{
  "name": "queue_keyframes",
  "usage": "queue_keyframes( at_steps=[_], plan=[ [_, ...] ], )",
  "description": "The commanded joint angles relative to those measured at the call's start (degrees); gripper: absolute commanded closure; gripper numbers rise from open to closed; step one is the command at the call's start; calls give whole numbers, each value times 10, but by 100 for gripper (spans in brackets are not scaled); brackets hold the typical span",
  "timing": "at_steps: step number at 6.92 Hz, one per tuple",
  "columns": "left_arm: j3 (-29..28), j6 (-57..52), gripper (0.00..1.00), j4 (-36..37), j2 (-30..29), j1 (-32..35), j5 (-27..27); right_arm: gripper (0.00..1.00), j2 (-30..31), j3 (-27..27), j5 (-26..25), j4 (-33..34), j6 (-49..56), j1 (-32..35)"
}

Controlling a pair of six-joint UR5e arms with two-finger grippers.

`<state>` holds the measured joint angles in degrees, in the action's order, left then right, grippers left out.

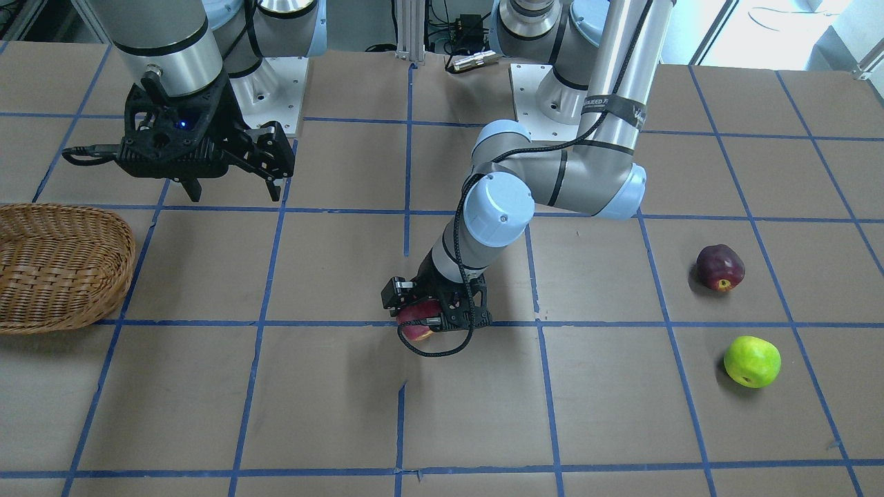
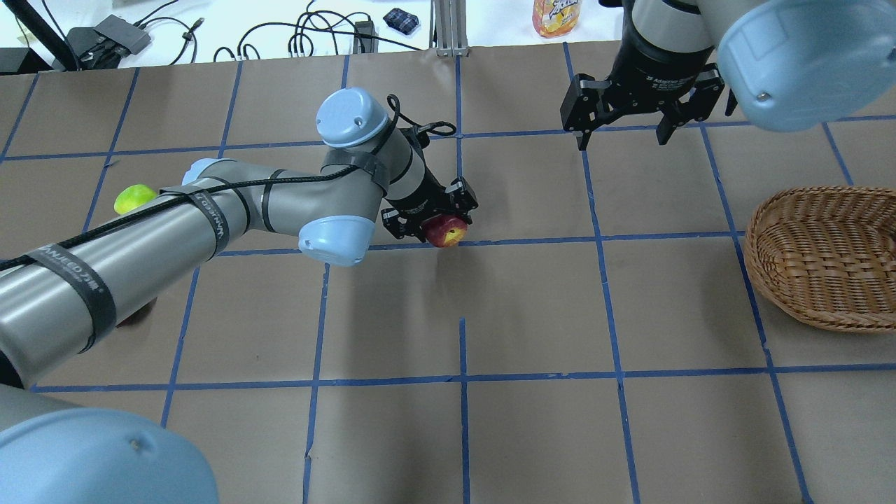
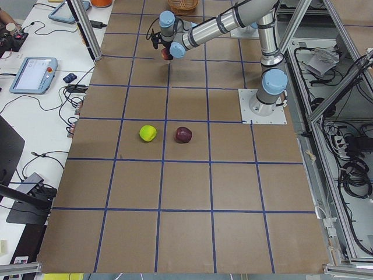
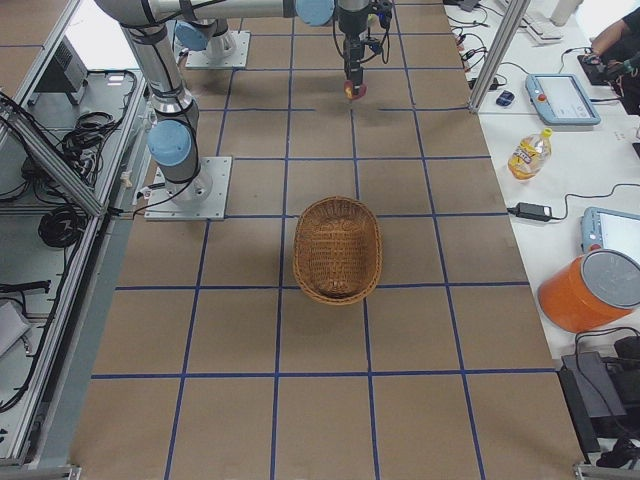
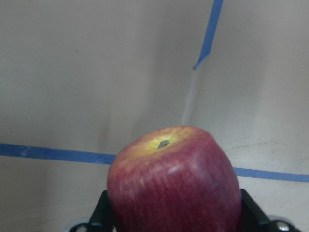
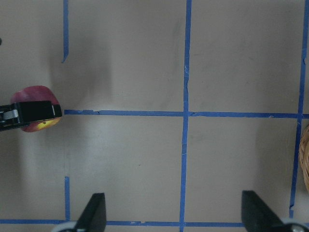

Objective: Put all apples into basket
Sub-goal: 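Release the red apple at center and move left gripper to green apple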

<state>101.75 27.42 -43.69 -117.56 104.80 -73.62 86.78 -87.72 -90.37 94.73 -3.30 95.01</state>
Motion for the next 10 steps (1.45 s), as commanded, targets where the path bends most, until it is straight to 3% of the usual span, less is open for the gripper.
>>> queue_keyframes(
  at_steps=[1,2,4,6,7,10],
  plan=[
    [-10,-4,0,59,-11,7,-6,1,-1,-3,0,9,0,0],
    [-27,-93,0,40,13,-32,-40,0,0,-3,0,8,-1,0],
    [-46,-243,0,-100,77,-131,-50,0,0,-3,0,8,-1,0],
    [-29,-380,0,-244,115,-239,-183,0,-17,-3,0,20,-7,5],
    [-30,-454,0,-256,121,-326,-212,0,-48,-8,0,67,-27,28],
    [-1,-624,0,-262,125,-459,-214,0,-155,-41,-3,221,-48,97]
  ],
)
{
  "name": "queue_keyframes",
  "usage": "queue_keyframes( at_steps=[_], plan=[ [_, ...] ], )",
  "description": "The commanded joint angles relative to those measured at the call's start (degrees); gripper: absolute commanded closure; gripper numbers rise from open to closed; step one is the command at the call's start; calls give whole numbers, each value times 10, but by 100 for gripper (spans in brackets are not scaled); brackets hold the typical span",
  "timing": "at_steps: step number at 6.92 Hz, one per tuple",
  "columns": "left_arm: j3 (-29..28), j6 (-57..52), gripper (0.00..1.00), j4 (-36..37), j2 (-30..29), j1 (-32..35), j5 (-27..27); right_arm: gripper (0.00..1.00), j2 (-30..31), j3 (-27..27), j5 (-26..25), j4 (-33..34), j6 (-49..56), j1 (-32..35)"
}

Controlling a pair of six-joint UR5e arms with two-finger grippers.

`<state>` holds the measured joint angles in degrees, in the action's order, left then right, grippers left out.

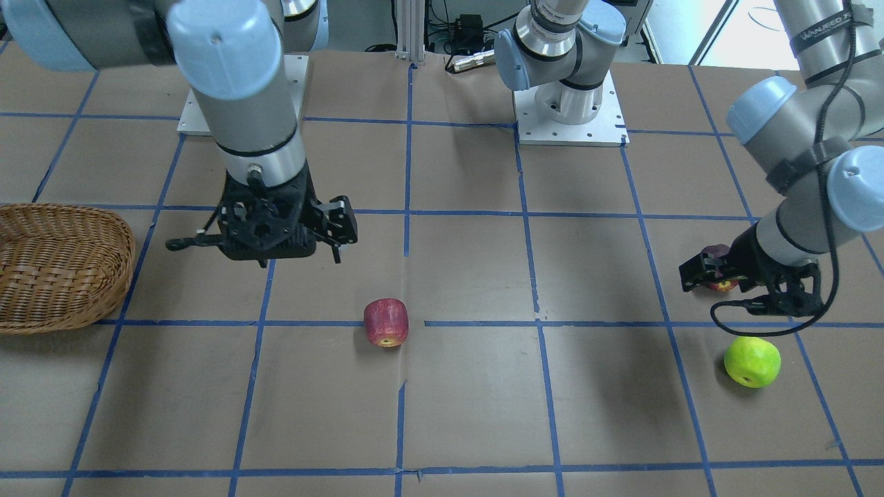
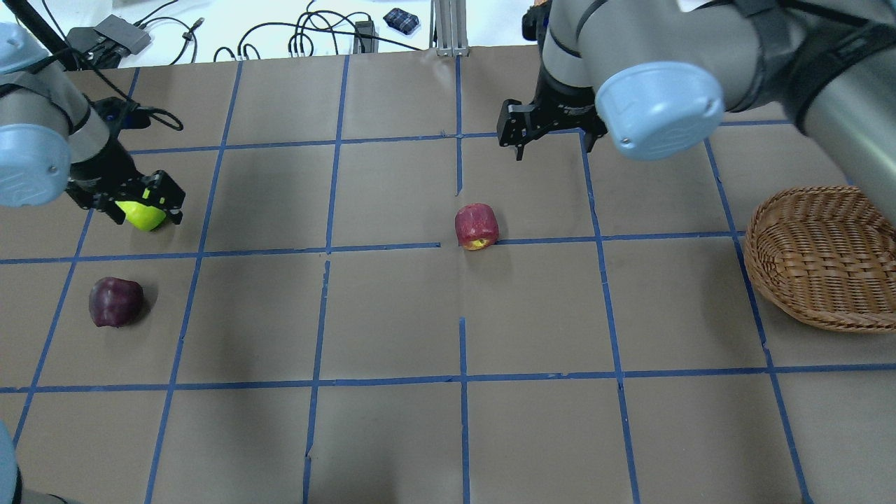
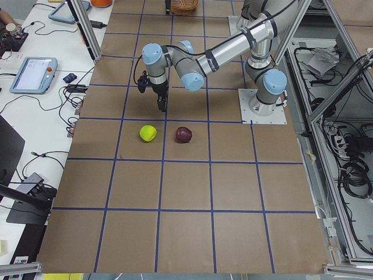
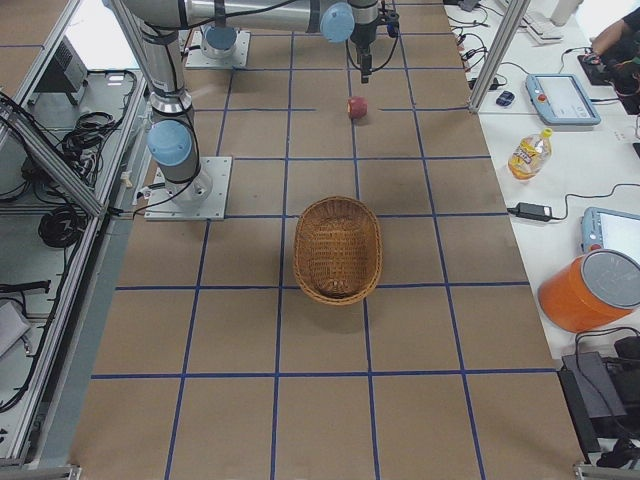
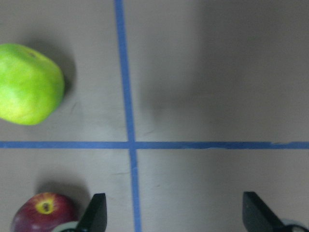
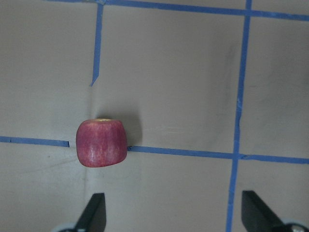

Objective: Put all apples into basket
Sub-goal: 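Grasp the red apple with the right gripper while the left grasps the purple apple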

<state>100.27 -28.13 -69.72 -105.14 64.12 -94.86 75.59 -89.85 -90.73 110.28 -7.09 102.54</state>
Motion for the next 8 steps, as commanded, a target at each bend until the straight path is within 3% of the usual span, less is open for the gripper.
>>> queue_keyframes(
  at_steps=[1,3,4,7,8],
  plan=[
    [39,-135,0,10,-6,-86,1,0,-62,-43,3,124,-13,37],
    [82,-151,0,67,-17,-100,3,1,-111,-76,6,217,-16,44],
    [103,-153,0,112,-22,-101,1,1,-120,-76,7,224,-15,52],
    [142,-151,0,136,-22,-101,1,1,-156,-77,7,229,-12,56],
    [146,-148,0,144,-24,-101,0,12,-157,-77,7,229,-10,56]
  ],
)
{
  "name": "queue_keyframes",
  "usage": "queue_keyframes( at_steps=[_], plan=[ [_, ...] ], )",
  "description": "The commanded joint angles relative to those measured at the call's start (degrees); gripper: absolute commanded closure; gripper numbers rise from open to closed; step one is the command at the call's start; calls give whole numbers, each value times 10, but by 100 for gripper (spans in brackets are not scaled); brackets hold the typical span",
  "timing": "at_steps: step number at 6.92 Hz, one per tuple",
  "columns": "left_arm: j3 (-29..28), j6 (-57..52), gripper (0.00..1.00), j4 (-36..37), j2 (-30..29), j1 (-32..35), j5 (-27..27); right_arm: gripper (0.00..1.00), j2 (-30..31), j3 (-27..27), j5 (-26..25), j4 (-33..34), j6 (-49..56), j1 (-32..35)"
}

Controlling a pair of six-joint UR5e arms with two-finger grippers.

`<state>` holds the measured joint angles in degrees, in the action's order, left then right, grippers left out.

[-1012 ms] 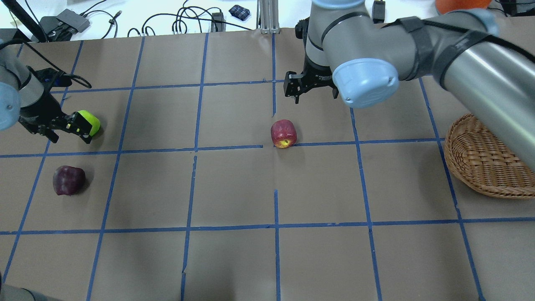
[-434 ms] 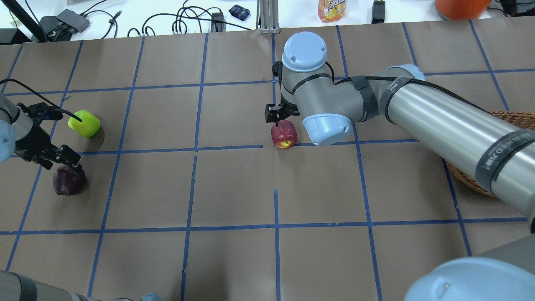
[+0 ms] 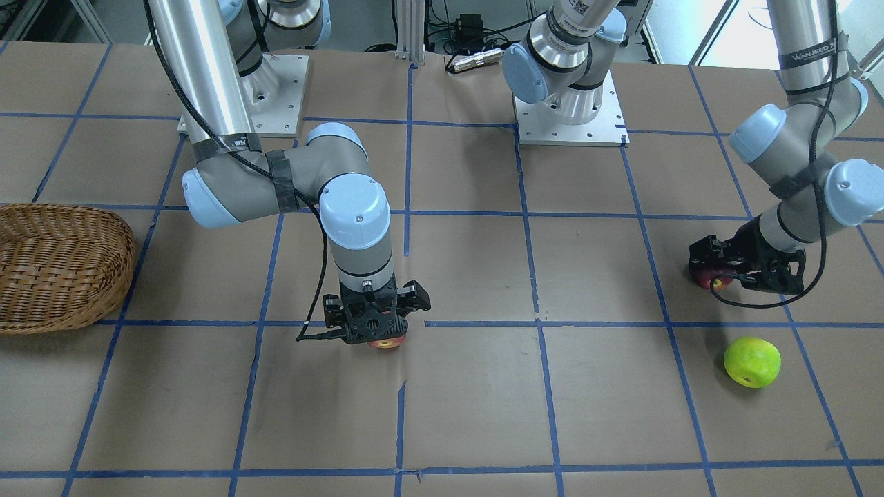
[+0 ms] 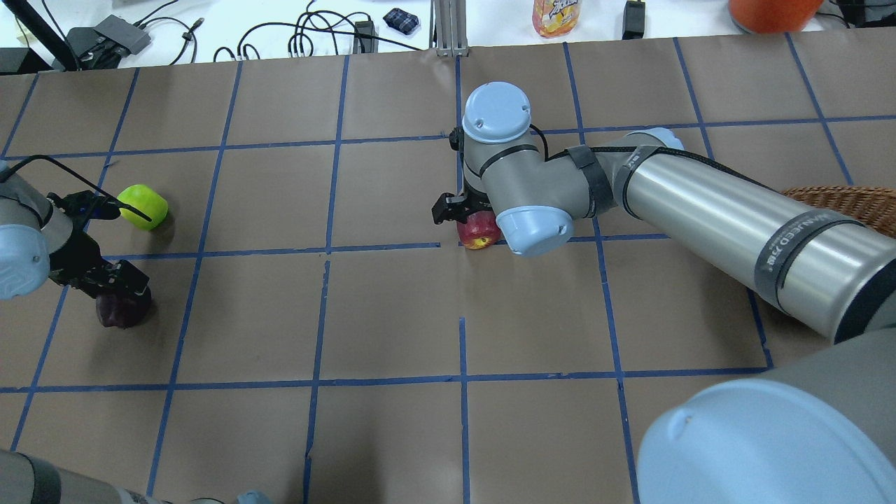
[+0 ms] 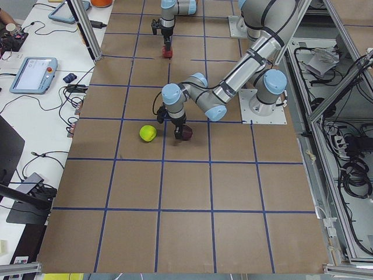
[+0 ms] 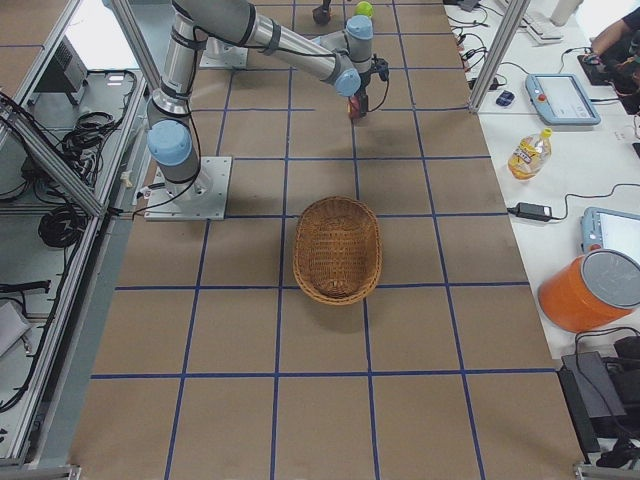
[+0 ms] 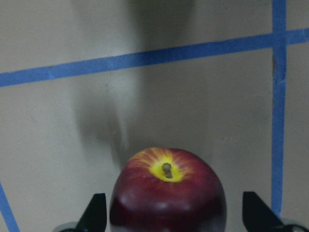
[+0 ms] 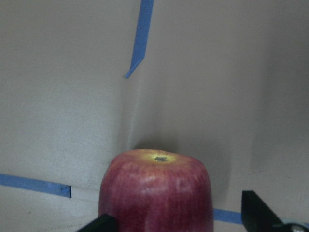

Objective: Put all apples into basket
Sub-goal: 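Grasp the red apple with the right gripper while the left grasps the purple apple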

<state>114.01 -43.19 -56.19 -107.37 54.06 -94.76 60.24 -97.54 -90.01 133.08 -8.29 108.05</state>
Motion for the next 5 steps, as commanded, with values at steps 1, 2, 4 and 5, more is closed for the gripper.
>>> queue_keyframes(
  at_steps=[1,2,4,5],
  plan=[
    [9,7,0,17,-6,-1,2,17,-4,-1,0,1,5,1],
    [9,2,50,30,-9,0,5,7,-3,-1,18,1,-1,3],
    [-23,43,100,11,17,21,5,5,-6,-2,46,1,-6,12],
    [-39,88,100,-12,18,66,23,2,-9,0,46,5,-13,13]
  ],
)
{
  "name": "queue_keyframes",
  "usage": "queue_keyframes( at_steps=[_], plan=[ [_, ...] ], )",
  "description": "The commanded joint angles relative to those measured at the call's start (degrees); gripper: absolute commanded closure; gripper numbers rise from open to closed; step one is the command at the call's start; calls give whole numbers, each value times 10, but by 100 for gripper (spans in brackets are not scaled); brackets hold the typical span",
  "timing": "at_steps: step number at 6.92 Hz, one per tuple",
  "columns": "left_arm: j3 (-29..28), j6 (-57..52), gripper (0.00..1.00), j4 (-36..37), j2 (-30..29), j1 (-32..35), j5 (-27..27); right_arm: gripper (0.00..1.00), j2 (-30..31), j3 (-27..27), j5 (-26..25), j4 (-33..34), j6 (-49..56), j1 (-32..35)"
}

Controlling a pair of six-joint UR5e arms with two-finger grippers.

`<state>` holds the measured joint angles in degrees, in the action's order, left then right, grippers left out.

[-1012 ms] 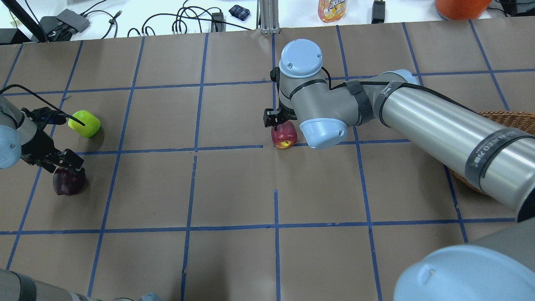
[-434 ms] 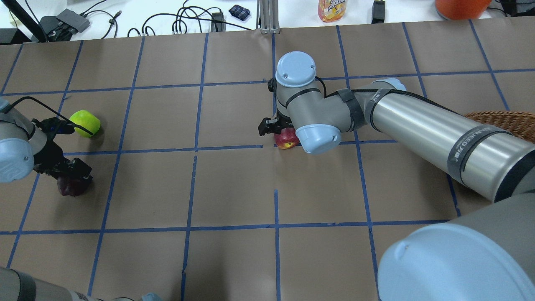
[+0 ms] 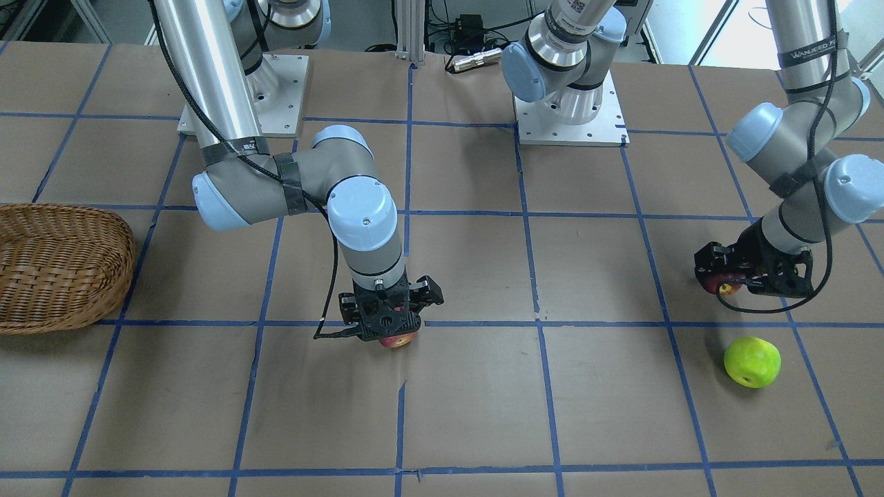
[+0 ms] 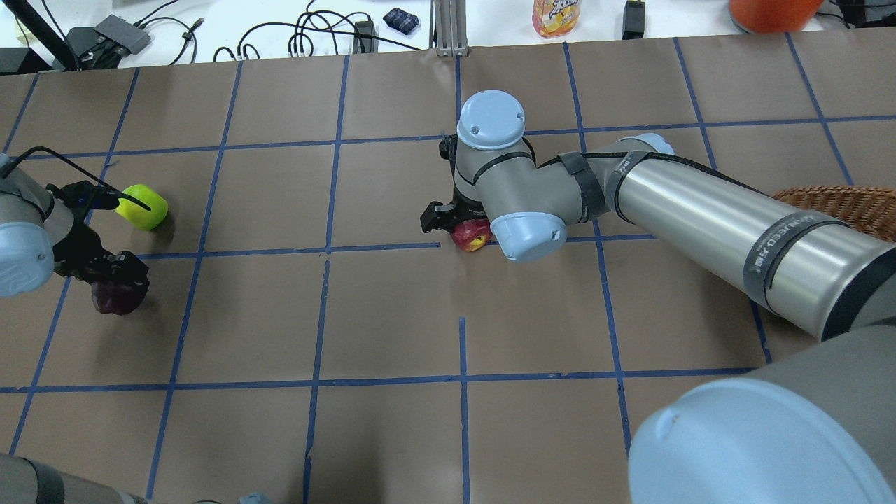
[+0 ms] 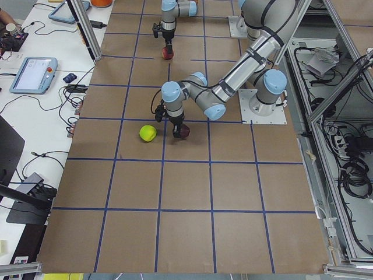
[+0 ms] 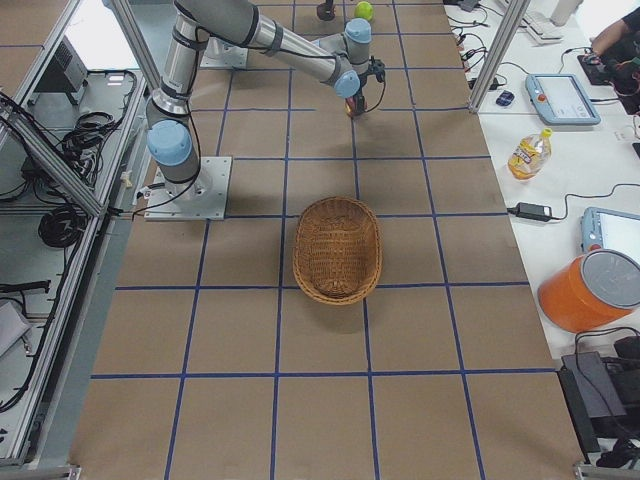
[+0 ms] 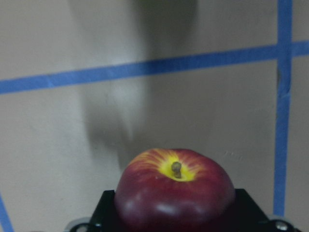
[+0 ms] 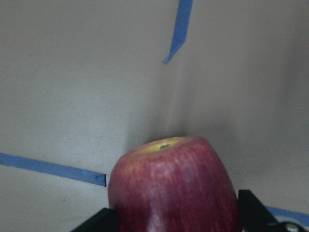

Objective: Put all apples into basket
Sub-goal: 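Carry red apple to basket with right gripper while left brings purple apple center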

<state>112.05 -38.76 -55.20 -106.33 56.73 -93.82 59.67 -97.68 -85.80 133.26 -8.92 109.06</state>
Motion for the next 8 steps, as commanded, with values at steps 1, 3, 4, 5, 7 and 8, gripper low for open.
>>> queue_keyframes(
  at_steps=[1,3,4,5,7,8],
  plan=[
    [-25,144,100,-27,18,111,24,3,-9,0,4,10,-7,4],
    [-10,283,100,-27,21,224,85,23,-15,1,4,27,-4,3],
    [-7,347,100,-19,16,256,84,31,-15,1,4,27,-3,3],
    [-7,357,100,-18,14,271,84,47,-10,2,2,24,-1,2],
    [-8,406,100,-18,2,278,120,50,39,7,2,8,3,-30],
    [-13,477,100,-15,-3,289,197,50,85,1,15,-28,14,-88]
  ],
)
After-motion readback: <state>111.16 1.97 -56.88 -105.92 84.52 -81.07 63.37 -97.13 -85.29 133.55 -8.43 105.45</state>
